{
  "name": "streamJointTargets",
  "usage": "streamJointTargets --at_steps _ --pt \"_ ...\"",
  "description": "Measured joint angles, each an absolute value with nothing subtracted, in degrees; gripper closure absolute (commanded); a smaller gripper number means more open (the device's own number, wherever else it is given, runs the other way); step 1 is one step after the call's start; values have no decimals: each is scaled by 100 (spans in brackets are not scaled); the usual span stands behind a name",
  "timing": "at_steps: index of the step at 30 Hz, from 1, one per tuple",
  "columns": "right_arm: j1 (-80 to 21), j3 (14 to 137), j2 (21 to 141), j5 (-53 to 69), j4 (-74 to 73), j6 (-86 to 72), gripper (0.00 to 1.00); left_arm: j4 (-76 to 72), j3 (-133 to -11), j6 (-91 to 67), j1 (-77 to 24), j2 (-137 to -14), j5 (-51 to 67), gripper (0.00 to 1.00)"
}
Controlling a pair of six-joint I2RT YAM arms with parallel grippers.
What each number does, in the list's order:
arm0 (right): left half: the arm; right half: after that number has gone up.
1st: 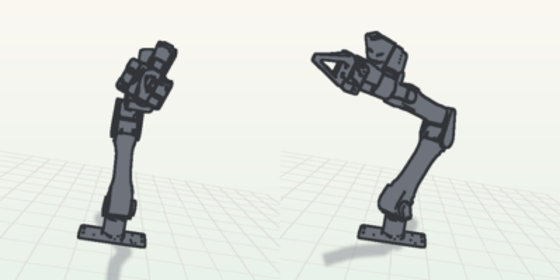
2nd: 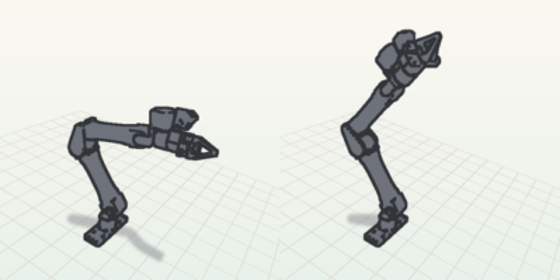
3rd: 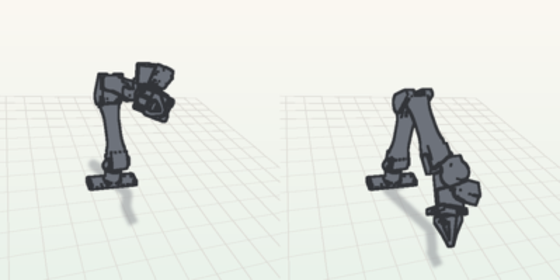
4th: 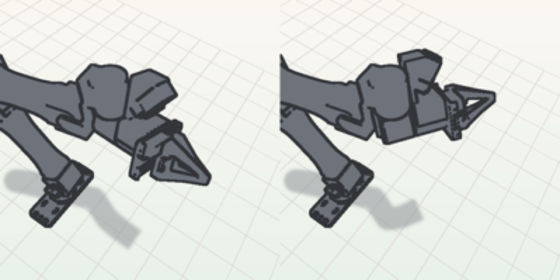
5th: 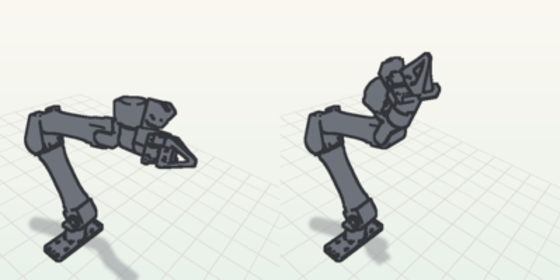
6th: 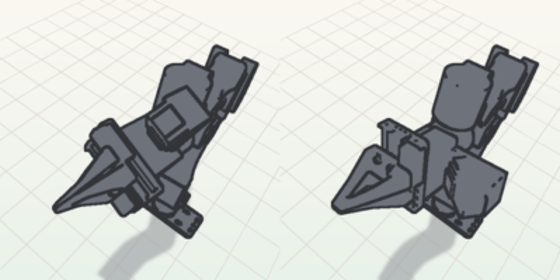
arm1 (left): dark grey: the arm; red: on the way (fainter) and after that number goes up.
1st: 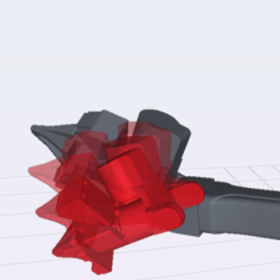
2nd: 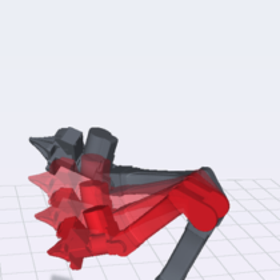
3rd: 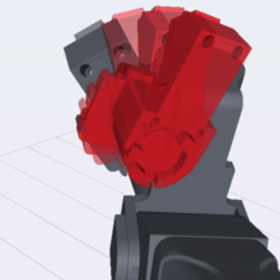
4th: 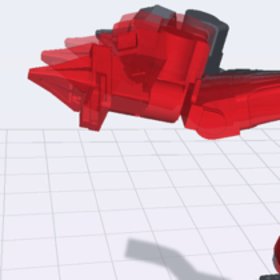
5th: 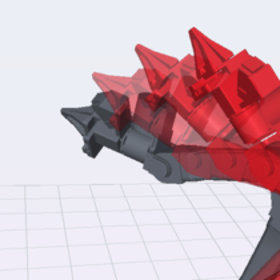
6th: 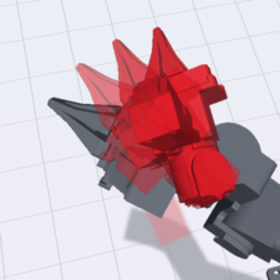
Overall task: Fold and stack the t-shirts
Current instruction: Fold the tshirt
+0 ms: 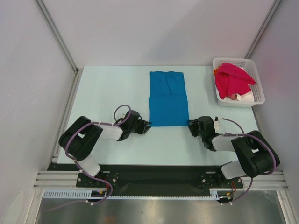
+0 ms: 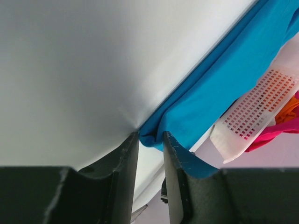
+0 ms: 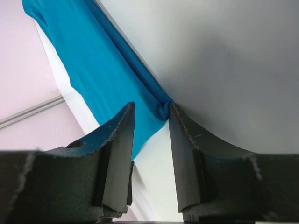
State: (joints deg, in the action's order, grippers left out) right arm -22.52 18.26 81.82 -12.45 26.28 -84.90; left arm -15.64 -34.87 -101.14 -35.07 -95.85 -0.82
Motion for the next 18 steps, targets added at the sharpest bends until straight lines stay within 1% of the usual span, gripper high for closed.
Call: streamJointTargets --at_steps 4,5,7,8,9,10,11,15,18 --pt "-2276 1828 8200 -1273 2624 -8538 63 -1549 -3500 -10145 -3474 -9636 -89 75" --pt "-2281 1828 8208 -1282 2622 -8541 66 -1551 -3505 -10143 -3468 -9647 -86 80" --pt "-2287 1831 8235 -1286 2600 -8532 79 -1551 -3509 -10130 -3459 -9677 -89 86" --pt "-2290 1826 8263 -1284 2598 -8536 91 -1575 -3509 -10108 -3450 -9699 -82 90" --pt "-2292 1831 8283 -1284 2576 -8517 97 -1588 -3516 -10090 -3446 -9710 -80 93" --pt "-2294 1824 8315 -1278 2585 -8527 100 -1616 -3518 -10053 -3439 -9727 -73 96" --pt "-2300 1824 8324 -1278 2587 -8521 100 -1643 -3529 -10016 -3430 -9747 -58 100" --pt "-2303 1822 8298 -1271 2576 -8381 100 -1723 -3551 -9830 -3400 -9791 36 100" --pt "-2305 1739 8055 -1221 2368 -8224 100 -1754 -3514 -9730 -3424 -9760 40 100"
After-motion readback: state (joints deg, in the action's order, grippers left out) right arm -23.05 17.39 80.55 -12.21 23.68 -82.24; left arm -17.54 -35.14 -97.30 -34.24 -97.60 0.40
